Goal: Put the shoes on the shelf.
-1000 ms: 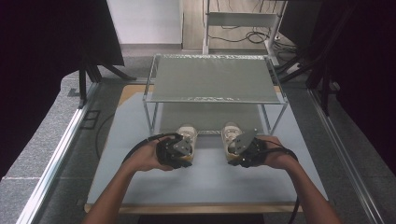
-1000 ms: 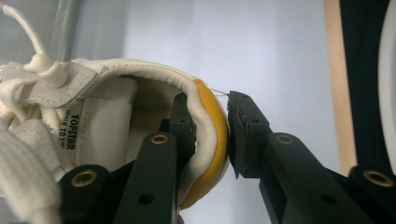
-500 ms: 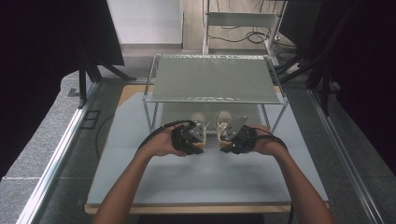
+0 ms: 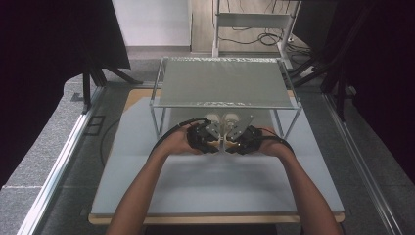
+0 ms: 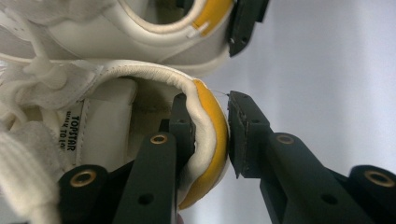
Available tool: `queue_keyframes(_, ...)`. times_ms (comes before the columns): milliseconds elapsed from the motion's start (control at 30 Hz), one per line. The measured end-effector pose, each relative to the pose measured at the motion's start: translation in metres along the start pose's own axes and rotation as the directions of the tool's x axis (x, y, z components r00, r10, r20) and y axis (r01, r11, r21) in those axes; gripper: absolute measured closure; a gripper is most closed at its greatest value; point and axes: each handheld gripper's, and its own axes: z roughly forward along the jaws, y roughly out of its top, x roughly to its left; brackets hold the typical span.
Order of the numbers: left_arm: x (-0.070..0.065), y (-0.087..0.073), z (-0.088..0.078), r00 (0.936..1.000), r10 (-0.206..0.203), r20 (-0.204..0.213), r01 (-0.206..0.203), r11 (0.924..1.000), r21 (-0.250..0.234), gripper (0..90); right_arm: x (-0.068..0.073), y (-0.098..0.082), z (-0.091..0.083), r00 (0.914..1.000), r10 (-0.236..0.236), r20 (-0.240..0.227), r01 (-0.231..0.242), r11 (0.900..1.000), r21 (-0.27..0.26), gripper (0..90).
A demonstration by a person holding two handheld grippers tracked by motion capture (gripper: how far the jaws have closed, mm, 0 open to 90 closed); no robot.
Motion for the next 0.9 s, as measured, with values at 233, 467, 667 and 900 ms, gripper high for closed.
queue_keyframes(233,0.007,0.000,0.005,0.9998,-0.022,-0.002,0.022,0.9997,-0.011,72.4,-0.010,0.000,0.004,0.9997,0.023,0.000,-0.023,1.000,-0.001,72.6)
queue_keyframes(467,0.010,-0.004,0.013,0.9963,-0.082,-0.025,0.082,0.9966,-0.005,62.5,-0.013,0.001,0.013,0.9992,0.041,-0.005,-0.041,0.999,0.009,63.9)
queue_keyframes(667,0.007,-0.006,0.007,0.9793,-0.135,-0.151,0.123,0.9888,-0.084,32.6,-0.009,0.003,0.013,0.9918,0.064,0.111,-0.066,0.998,0.014,43.3)
queue_keyframes(900,-0.010,-0.010,-0.006,0.9653,-0.181,-0.188,0.154,0.9766,-0.150,27.9,0.001,0.004,-0.006,0.9767,0.094,0.193,-0.083,0.994,-0.065,35.9)
